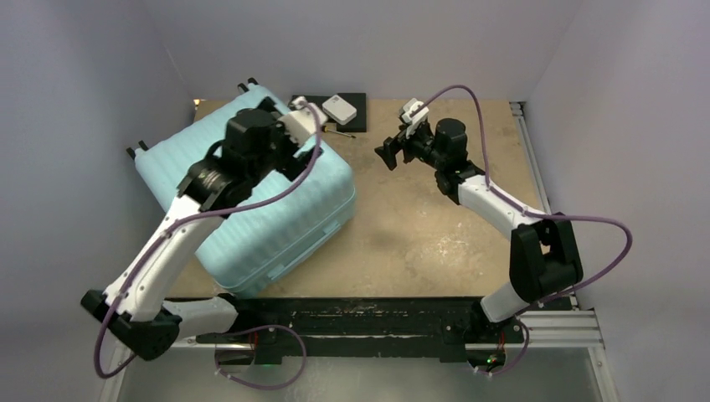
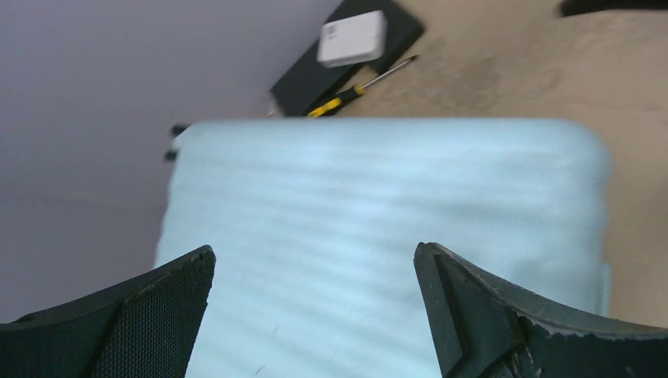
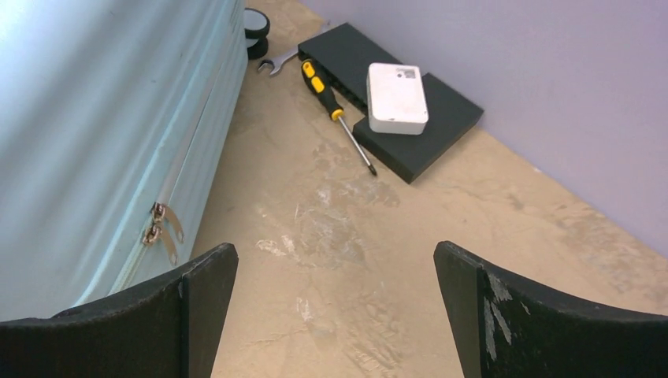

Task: Pack the luggage
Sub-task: Zip the luggage at the center of the board.

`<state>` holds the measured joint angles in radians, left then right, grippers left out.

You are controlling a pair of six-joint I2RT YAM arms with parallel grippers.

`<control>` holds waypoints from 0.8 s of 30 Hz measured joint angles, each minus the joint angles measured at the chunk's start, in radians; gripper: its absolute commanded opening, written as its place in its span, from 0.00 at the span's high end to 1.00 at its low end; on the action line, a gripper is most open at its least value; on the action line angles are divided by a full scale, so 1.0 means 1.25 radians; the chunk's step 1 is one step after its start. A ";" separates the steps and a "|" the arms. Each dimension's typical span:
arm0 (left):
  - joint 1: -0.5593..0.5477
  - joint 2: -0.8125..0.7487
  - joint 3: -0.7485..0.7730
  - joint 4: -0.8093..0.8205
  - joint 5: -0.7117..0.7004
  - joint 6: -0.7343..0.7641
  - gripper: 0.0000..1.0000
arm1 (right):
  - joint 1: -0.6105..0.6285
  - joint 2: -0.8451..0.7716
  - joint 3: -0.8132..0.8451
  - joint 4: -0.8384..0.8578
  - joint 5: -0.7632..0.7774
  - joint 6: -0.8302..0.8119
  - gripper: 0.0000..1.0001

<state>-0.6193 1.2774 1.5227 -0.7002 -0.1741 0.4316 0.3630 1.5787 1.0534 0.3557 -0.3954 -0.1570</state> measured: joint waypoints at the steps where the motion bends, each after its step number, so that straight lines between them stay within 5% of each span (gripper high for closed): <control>1: 0.020 -0.038 -0.018 0.002 -0.037 0.002 0.01 | 0.000 -0.015 -0.001 -0.004 0.009 -0.005 0.01; 5: 0.096 -0.162 -0.090 -0.017 -0.175 0.005 0.03 | 0.000 -0.050 -0.001 -0.017 0.017 -0.023 0.01; 9: 0.153 -0.258 -0.122 -0.066 -0.255 0.005 0.15 | 0.000 -0.060 -0.001 -0.023 0.016 -0.033 0.02; 19: 0.275 -0.514 -0.166 -0.164 -0.390 0.056 0.96 | 0.008 0.074 0.164 -0.083 -0.039 -0.037 0.14; 24: 0.300 -0.519 -0.294 -0.184 -0.446 0.075 1.00 | 0.029 0.175 0.250 -0.104 -0.058 -0.036 0.13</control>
<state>-0.2440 0.6289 1.1557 -0.9306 -0.7315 0.5255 0.3996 1.7969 1.3659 0.2260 -0.4675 -0.2024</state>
